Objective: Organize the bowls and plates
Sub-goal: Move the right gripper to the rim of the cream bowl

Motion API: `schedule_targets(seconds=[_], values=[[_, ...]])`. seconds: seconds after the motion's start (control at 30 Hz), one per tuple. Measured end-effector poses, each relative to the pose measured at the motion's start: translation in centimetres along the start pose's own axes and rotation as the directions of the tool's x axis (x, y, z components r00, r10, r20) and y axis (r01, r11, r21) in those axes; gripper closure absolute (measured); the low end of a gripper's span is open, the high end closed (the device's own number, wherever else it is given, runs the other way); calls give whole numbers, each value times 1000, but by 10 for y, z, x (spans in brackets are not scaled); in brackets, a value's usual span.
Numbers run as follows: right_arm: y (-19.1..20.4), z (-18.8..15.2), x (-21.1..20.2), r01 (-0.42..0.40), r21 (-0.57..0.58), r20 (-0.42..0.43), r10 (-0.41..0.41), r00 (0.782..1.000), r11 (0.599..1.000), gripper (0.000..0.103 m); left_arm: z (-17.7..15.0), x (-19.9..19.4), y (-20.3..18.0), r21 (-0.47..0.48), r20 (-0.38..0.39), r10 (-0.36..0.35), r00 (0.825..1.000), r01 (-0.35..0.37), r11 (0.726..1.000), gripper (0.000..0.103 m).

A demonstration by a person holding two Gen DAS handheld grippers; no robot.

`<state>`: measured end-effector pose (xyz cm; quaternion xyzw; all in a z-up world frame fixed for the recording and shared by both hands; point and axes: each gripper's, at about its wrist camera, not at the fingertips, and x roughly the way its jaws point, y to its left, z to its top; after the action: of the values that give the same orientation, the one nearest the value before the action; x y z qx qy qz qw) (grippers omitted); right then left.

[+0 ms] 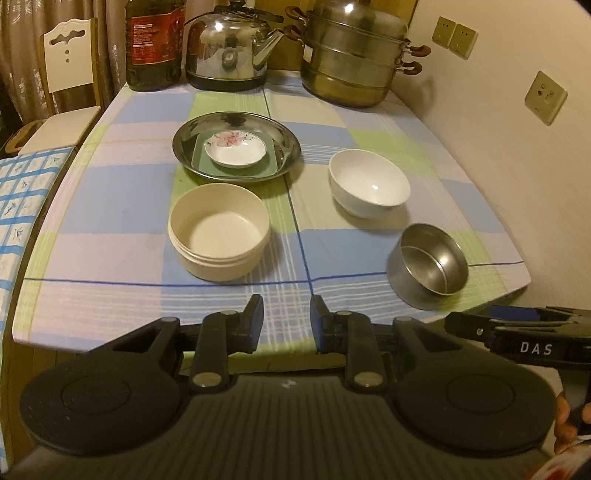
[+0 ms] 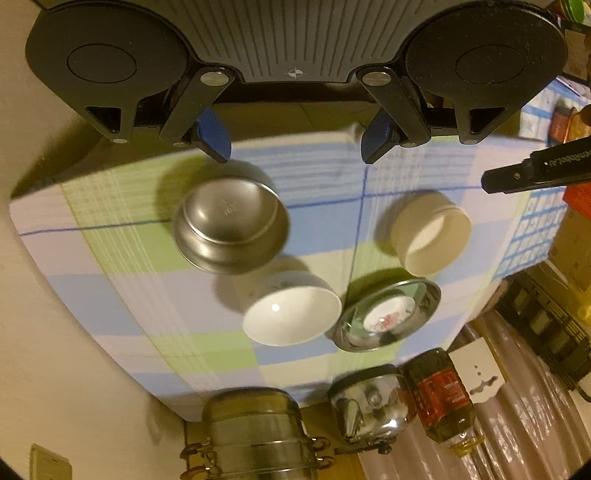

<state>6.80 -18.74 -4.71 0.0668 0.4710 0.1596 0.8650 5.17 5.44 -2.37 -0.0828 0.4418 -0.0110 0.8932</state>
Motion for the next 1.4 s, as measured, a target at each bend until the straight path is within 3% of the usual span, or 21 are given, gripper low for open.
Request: schedule_targets(seconds=[0.33,0.8,1.4], values=[[-8,-13,-8,-15,-14,-35,14,999,1000,26,-19,-13,-9,-5,-5,34,999,-34,999,79],[7,-14,6,-48,-25,-80,46,996,999,26,-23,-8,13,-43,-61,69,996,-71,997,79],[49,29,62,-105,-5,-61,105,993,994,40,27,36,83,-100,-45,75,996,-79,992,79]])
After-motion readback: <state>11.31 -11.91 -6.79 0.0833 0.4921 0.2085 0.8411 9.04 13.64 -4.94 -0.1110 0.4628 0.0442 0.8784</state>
